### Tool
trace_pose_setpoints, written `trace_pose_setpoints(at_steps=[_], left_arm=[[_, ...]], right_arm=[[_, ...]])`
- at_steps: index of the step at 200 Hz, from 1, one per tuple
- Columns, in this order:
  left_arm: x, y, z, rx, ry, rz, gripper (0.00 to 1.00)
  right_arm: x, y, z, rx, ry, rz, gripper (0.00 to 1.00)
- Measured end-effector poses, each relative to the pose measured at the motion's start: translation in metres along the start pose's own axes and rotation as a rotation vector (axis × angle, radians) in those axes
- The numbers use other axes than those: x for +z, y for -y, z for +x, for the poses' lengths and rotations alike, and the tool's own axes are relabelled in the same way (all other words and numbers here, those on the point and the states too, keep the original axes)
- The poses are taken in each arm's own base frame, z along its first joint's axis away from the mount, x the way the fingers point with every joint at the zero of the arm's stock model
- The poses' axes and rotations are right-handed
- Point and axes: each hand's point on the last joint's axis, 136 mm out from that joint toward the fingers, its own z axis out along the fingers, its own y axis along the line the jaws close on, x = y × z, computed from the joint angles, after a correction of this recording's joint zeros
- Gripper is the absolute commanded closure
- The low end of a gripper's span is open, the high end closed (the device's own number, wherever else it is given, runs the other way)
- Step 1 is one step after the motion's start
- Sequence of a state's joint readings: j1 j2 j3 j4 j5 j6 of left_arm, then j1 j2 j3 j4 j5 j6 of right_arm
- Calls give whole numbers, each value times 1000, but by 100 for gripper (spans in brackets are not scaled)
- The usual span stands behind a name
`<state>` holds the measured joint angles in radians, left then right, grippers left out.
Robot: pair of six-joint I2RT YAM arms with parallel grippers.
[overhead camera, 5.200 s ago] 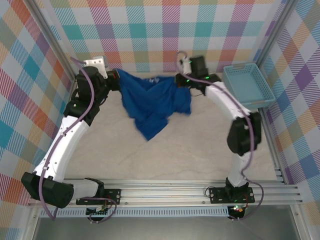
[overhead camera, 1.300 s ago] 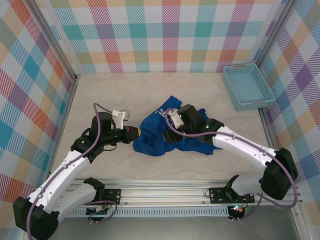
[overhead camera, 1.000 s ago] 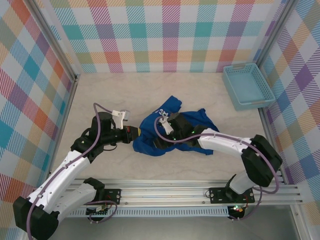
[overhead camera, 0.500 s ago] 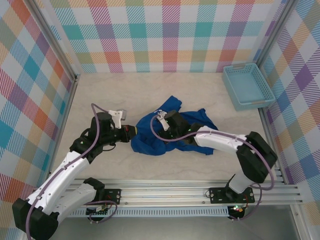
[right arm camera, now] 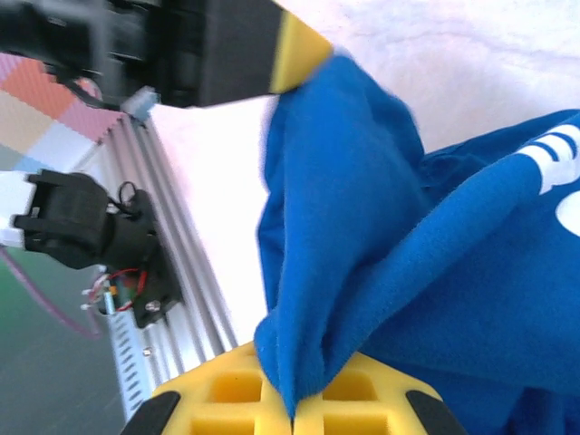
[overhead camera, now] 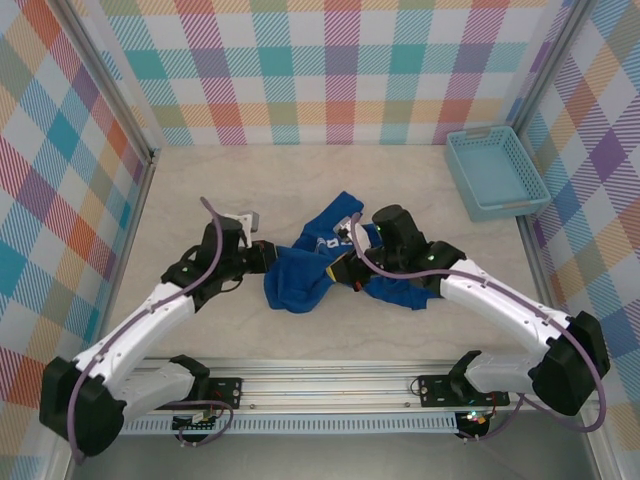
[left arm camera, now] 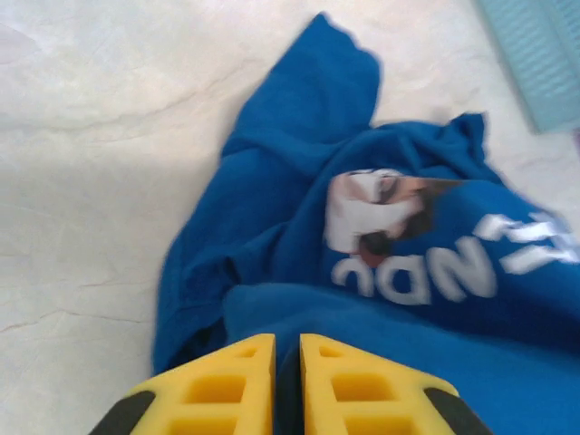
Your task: Fold the inside-out t-shirt
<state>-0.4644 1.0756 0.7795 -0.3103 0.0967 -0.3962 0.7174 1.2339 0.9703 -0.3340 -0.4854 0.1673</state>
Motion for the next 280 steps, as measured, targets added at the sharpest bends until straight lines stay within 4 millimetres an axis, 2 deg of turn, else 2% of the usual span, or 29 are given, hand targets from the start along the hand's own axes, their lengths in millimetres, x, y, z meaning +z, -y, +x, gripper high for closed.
trace_pose_setpoints(at_steps=[18,34,49,60,80,101,130,160,188,231,256,280], left_arm=[[6,-11,4,28,-13,-71,55],[-2,-11,4,61,5,-98,48],[-19,4,2,107,50,-48,47],[-35,24,5,150,85,37,49],[-42,51,21,204,75,185,53],[-25,69,41,263,-4,256,55],[8,77,66,299,-126,302,54],[23,86,75,319,-170,350,54],[27,91,75,332,-170,373,55],[35,97,71,342,-167,386,62],[42,100,72,352,-175,399,77],[46,97,73,345,-180,381,96]], right_arm=[[0,5,-1,63,-2,-30,100],[5,14,-2,137,-11,-42,100],[10,22,-1,196,-21,-54,100],[14,27,1,227,-30,-60,100],[19,29,4,260,-50,-73,100],[19,27,4,263,-52,-84,100],[18,29,4,266,-49,-81,100],[18,30,4,267,-49,-79,100],[17,31,3,268,-45,-76,100],[16,31,3,265,-44,-76,100],[15,31,2,262,-41,-76,100],[11,32,4,242,-42,-51,100]])
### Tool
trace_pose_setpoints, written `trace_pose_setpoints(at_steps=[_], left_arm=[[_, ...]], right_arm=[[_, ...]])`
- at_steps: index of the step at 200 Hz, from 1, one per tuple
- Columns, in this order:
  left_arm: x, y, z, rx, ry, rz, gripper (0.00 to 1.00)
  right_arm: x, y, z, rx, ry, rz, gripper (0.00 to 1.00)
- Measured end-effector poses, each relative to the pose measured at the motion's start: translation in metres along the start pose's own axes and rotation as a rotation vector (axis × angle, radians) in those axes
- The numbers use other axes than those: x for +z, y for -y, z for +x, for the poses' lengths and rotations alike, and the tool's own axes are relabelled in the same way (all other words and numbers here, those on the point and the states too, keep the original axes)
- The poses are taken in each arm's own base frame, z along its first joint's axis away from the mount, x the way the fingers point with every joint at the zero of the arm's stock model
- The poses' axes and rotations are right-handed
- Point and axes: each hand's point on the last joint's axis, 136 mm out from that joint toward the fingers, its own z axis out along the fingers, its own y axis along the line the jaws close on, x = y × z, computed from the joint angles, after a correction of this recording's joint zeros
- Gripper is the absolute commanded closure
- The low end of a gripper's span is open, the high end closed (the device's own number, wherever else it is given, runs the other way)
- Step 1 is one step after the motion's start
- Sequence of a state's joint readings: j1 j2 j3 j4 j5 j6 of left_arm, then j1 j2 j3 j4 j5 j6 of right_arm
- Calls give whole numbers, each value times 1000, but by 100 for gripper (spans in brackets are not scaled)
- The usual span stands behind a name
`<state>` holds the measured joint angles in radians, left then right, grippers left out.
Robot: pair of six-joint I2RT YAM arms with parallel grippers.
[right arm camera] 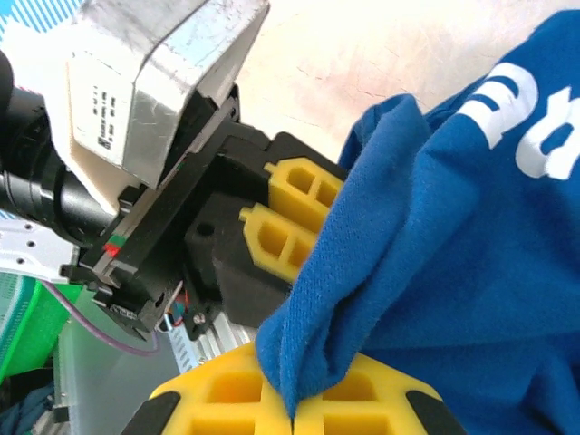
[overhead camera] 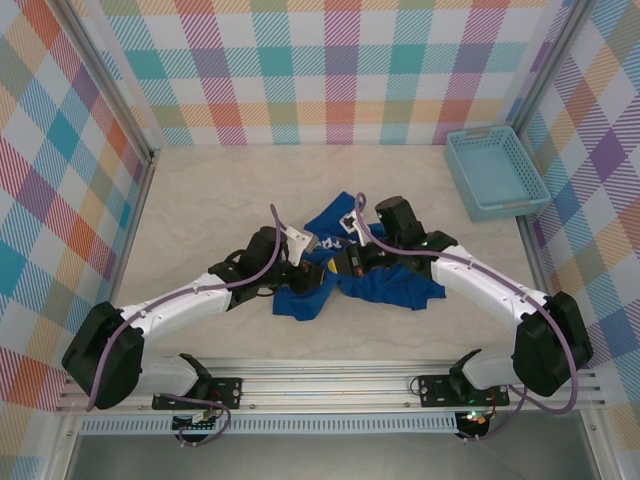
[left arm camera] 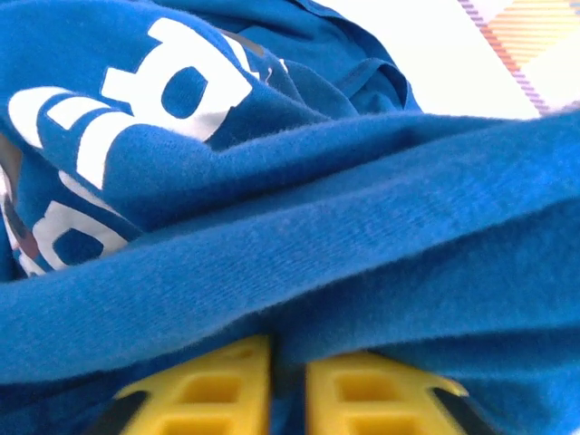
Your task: Fold the inside-out t-shirt
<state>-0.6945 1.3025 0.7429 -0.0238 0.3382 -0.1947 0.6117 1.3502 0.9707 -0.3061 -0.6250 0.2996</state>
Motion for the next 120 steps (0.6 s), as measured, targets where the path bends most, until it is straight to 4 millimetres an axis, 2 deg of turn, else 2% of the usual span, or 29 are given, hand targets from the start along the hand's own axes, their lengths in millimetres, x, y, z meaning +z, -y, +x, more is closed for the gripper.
trace_pose_setpoints(at_steps=[9,38,52,70,98,120], left_arm=[[-1,-1,-3,9,10,-10,100],[-15,5,-15,1,57,-15,100],[-27,16,-23,-6,85,23,100],[-46,41,-39,-14,126,111,100],[-78,76,-60,-15,180,240,100],[-93,88,-69,-26,204,279,100]], right_arm=[[-3,3,2,-14,-3,27,100],[-16,19,4,-73,-19,174,100],[-23,25,0,-107,-17,241,100],[-34,33,-10,-139,0,337,100],[-51,47,-27,-156,40,504,86],[-58,54,-37,-165,63,602,75]])
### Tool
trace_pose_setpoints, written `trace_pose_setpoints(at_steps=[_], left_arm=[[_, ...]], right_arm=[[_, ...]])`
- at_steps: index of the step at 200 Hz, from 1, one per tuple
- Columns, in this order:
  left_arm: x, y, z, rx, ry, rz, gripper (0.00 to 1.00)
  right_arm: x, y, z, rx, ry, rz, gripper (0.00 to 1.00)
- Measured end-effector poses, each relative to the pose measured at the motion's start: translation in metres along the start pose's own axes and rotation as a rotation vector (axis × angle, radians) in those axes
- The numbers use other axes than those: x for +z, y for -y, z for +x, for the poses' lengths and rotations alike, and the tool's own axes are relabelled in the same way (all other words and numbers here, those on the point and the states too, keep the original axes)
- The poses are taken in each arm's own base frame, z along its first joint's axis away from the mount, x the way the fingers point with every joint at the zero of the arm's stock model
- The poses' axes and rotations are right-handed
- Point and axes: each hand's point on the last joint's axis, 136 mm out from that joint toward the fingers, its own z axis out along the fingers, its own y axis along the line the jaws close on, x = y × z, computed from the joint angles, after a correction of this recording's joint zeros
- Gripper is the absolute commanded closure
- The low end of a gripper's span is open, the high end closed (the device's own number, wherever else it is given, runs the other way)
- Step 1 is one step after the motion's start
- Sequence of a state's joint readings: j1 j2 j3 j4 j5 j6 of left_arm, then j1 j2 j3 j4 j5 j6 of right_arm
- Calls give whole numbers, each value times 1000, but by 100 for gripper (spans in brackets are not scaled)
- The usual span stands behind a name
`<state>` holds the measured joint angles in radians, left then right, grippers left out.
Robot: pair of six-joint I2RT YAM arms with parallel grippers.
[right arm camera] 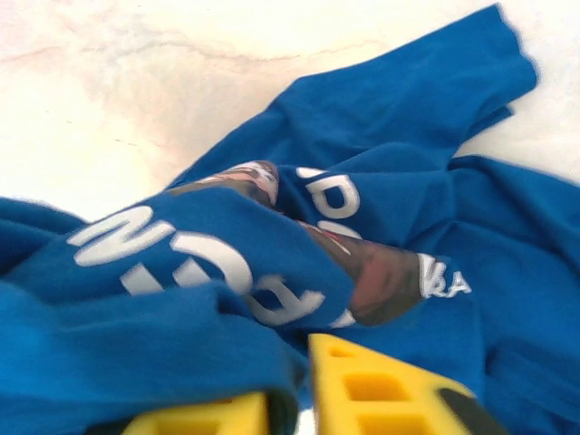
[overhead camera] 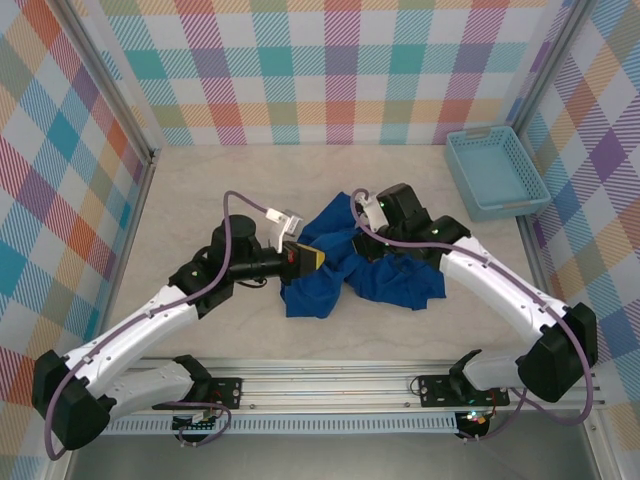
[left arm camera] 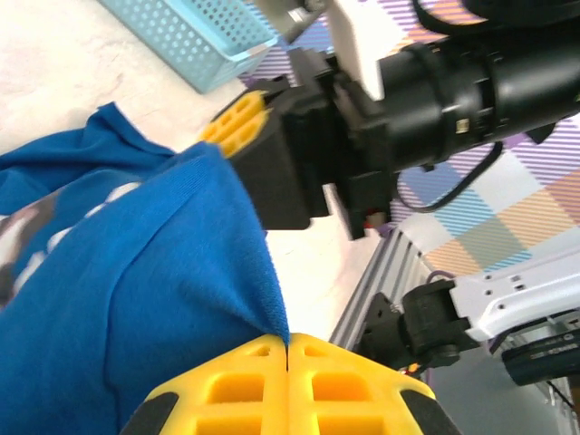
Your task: Fold the inside-out t-shirt
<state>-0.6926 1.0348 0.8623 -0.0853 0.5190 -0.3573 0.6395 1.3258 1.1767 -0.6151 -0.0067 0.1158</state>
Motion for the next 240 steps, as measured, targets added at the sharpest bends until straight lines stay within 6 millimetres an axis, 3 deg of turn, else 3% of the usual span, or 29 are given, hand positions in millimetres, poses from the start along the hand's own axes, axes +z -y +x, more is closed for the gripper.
trace_pose_setpoints(at_steps=[33,64,84,109,148,181,200,210,240], left_arm=[[-2,-1,-1,-31,-3,-20,100],[-3,-8,0,-46,-1,-56,100],[-3,-11,-1,-48,7,-72,100],[-3,-13,-1,-56,12,-85,100],[-3,-14,-2,-59,16,-90,100],[-4,-13,-3,-56,20,-88,100],[-5,-13,-3,-56,21,-88,100],[-6,-13,-4,-54,26,-91,100],[-16,-15,-12,-42,78,-132,100]], right_arm=[[-5,-1,10,-22,0,13,63],[-34,-29,24,-70,49,-94,55],[-40,-49,27,-72,71,-162,51],[-23,-59,35,37,53,-198,33],[14,-57,48,288,25,-203,28],[23,-57,33,423,86,-217,26],[33,-58,27,465,95,-226,28],[41,-58,27,482,87,-225,34],[59,-56,37,506,39,-201,80]])
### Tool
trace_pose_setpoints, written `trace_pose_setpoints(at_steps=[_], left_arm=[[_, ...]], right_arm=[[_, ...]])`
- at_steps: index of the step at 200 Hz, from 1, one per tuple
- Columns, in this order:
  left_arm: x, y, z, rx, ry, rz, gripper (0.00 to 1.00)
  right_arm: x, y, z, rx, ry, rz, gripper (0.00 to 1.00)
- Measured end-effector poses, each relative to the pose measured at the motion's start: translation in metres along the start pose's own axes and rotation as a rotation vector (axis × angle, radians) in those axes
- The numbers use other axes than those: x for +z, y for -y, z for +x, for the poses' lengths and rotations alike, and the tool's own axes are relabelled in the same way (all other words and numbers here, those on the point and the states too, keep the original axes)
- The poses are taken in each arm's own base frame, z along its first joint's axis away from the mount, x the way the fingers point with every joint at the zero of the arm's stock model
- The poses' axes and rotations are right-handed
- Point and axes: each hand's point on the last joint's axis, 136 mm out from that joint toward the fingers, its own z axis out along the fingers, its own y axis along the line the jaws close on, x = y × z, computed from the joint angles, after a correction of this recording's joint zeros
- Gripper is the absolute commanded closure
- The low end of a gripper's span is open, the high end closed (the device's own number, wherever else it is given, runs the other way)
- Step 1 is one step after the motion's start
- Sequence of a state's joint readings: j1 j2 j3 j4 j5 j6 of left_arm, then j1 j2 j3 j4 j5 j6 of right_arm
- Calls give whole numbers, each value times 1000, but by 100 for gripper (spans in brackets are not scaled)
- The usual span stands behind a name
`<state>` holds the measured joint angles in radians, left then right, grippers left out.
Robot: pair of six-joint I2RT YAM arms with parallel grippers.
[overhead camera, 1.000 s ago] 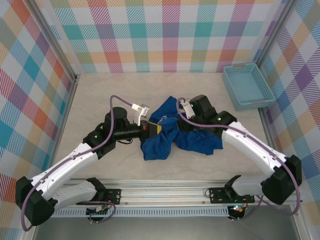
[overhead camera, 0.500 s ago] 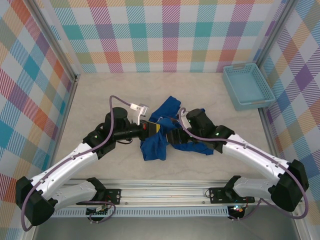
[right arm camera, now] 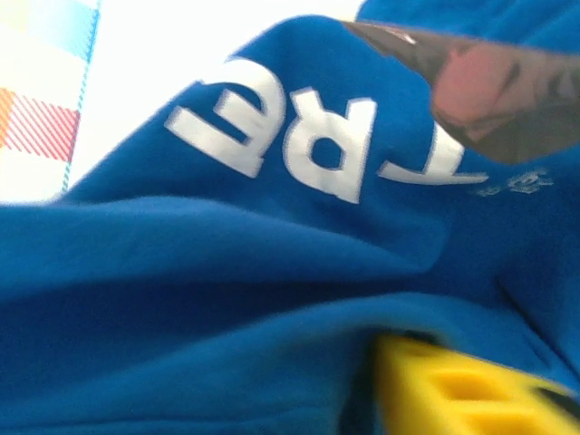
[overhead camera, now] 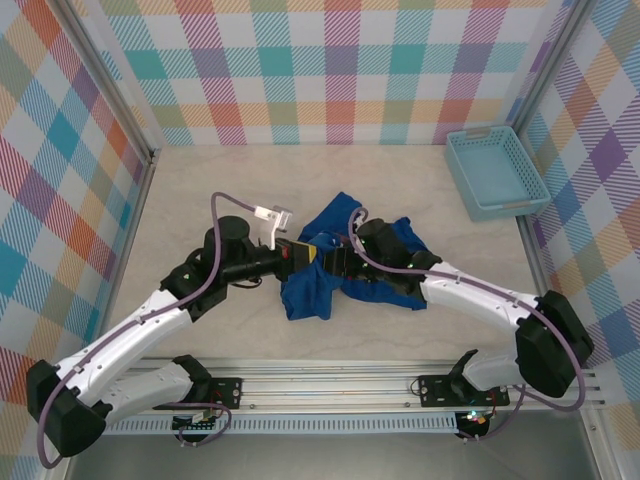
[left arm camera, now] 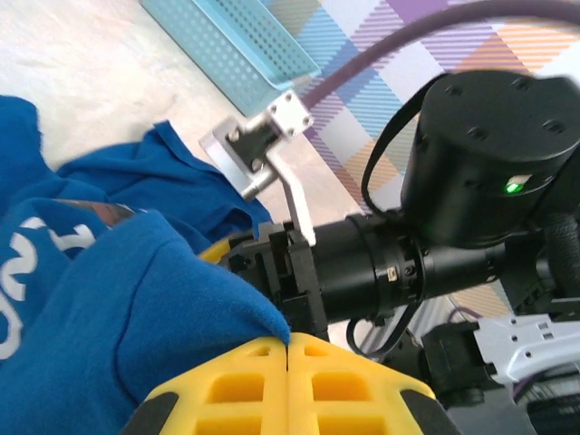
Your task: Fold the inside-out t-shirt
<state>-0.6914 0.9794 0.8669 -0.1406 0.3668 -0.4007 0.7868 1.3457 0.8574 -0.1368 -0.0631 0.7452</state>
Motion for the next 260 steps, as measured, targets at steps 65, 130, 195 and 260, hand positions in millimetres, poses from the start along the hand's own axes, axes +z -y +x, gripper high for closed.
trace_pose_setpoints(at_steps=[65,130,195,260], left_arm=[[-26,-65,-5,-33,82,-346,100],[-7,-101,27,-3,-71,-462,60],[-13,-30,22,154,-36,-175,49],[17,-26,54,191,-185,-88,79]], right_arm=[[-90,-47,-31,-205,139,-337,100],[-99,-75,-7,-328,44,-545,100],[-97,-73,-13,-355,30,-522,100],[-97,-73,-14,-362,23,-510,100]])
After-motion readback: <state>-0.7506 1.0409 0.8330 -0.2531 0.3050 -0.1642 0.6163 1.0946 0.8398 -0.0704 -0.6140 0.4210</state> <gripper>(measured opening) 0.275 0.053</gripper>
